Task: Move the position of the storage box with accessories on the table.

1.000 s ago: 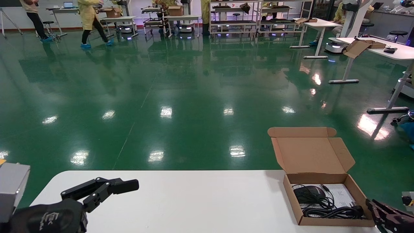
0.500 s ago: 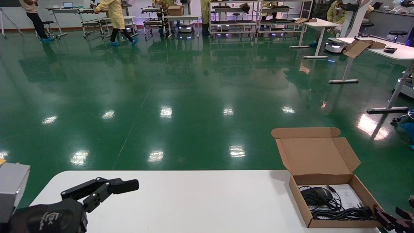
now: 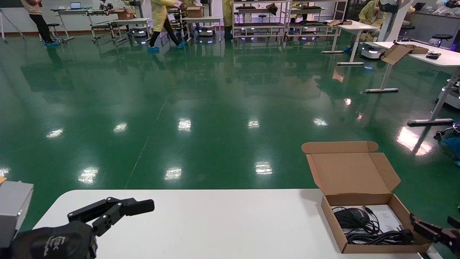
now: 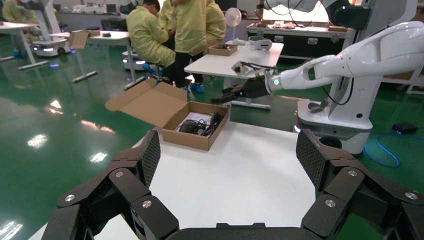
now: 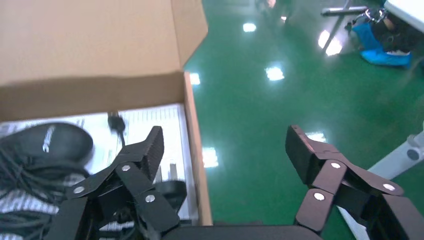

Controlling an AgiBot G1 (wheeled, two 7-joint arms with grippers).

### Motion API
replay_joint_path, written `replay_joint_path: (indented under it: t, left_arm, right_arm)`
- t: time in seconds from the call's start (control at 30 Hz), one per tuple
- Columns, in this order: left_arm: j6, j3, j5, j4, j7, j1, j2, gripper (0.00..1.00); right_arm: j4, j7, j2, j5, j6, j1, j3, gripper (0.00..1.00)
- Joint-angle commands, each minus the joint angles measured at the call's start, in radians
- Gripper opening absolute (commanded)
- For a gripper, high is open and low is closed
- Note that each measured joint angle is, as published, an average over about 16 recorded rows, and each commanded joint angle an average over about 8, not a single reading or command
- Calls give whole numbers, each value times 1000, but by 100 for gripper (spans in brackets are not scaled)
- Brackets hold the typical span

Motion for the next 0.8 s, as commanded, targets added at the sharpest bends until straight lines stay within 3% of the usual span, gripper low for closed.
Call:
replay_joint_path:
  t: [0.03,0.53,0.8]
  left_arm:
    - [0,0,0,0,0,0,0,100]
    - [0,0,0,0,0,0,0,100]
    - [0,0,0,0,0,0,0,100]
  right_arm:
    - [2,2,7,1,-11,5,1,100]
    - [53,28,40,35,-140,85,25,100]
    - [65,35,45,29,-147,80,33,100]
